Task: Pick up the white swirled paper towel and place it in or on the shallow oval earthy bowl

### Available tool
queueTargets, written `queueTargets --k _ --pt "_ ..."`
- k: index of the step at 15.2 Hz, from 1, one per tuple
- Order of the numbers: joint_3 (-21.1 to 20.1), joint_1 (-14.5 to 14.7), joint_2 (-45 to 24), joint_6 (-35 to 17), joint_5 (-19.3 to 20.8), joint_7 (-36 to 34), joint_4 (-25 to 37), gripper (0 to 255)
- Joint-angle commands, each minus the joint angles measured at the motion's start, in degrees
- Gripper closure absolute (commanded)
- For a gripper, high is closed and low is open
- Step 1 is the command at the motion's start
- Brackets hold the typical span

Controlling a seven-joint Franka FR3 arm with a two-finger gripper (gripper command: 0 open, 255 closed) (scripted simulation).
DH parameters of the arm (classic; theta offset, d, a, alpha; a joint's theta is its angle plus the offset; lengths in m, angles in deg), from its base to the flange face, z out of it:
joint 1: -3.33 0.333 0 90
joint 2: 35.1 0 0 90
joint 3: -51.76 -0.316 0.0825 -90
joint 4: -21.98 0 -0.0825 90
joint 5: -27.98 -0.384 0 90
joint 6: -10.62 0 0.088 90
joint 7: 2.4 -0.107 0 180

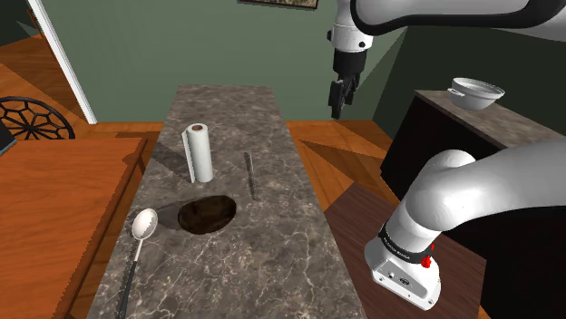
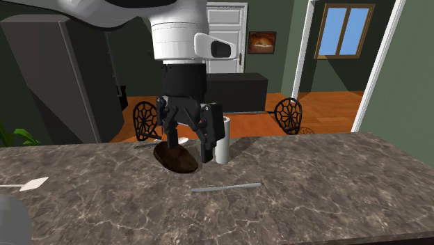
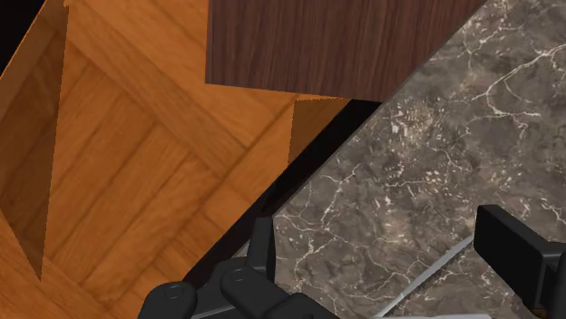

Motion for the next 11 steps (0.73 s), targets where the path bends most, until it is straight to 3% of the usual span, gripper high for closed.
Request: queueTargets --k 1,11 --pt "0.00 0.00 0.00 0.00 0.00 0.00 0.00 0" --pt "-3.15 3.38 -20.49 -10.52 -3.50 -0.10 10.02 0"
